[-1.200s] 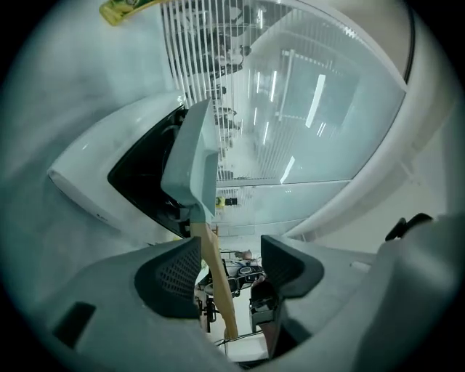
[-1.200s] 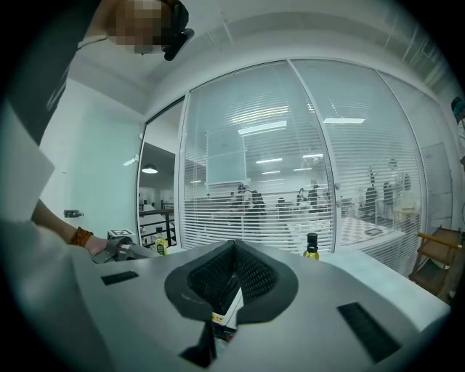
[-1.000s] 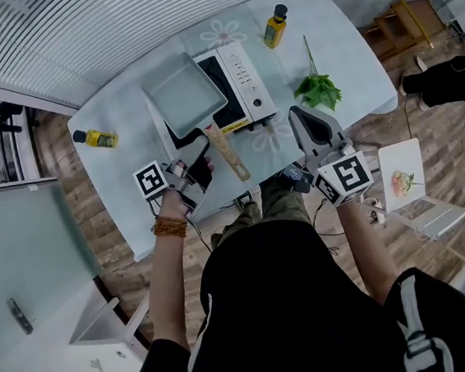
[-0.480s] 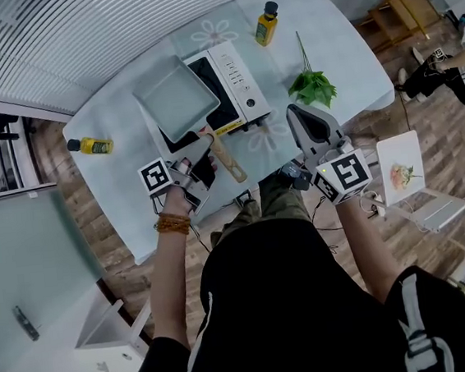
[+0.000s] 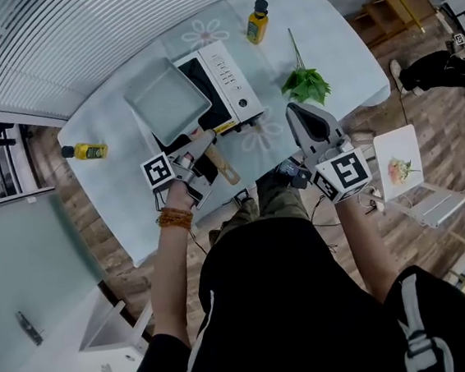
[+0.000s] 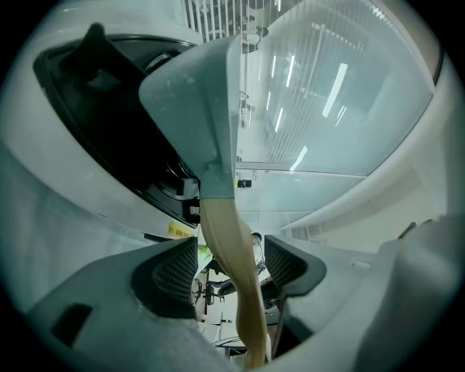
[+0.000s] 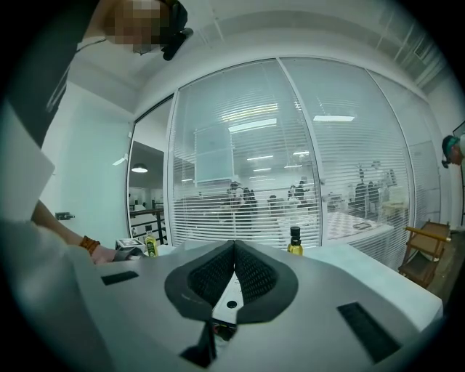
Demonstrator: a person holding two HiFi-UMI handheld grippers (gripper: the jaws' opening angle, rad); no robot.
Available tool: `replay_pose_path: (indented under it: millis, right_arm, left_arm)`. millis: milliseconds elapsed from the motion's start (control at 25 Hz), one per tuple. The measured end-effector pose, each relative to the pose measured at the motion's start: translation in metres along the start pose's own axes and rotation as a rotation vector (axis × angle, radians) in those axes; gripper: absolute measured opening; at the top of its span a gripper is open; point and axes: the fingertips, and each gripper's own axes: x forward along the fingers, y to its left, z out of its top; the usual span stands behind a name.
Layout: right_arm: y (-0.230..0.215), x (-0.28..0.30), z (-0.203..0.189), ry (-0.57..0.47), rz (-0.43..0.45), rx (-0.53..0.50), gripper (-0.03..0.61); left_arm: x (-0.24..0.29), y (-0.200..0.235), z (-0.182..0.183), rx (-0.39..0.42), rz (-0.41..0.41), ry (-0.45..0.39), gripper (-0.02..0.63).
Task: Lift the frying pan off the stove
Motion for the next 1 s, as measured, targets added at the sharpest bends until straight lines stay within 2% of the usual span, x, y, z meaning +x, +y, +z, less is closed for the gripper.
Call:
replay_pose_path:
  millis: [320, 440, 480, 760, 880, 1000]
  right_arm:
    - [-0.006, -0.005, -0.003, 0.005, -0.005, 0.007, 0.002]
    - [-0.008, -0.005, -0.003, 0.002, -0.01, 0.011, 0.002]
    - [-0.008, -0.005, -0.003, 0.0, -0.011, 0.012, 0.002]
    - [-0.003, -0.008, -0.005, -0.001, -0.008, 0.032, 0.002]
    - [0.006, -0.007, -0.01, 0.013, 0.046, 0.084, 0.002]
    - [0.021, 0.0, -0.021, 0.062, 0.17, 0.18, 0.002]
  left_arm:
    - [0.008, -0.007, 0.001, 0.007, -0.029, 0.002, 0.242]
    - [0.008, -0.006, -0.002, 0.014, -0.021, 0.01, 0.188]
    - [0.007, -0.004, -0.003, 0.01, -0.018, 0.01, 0.153]
    - [0.002, -0.002, -0.005, -0.044, -0.02, 0.015, 0.126]
    - [0.001, -0.002, -0.008, -0.063, -0.025, 0.033, 0.118]
    - [-0.001, -0.001, -0.009, -0.059, -0.024, 0.055, 0.118]
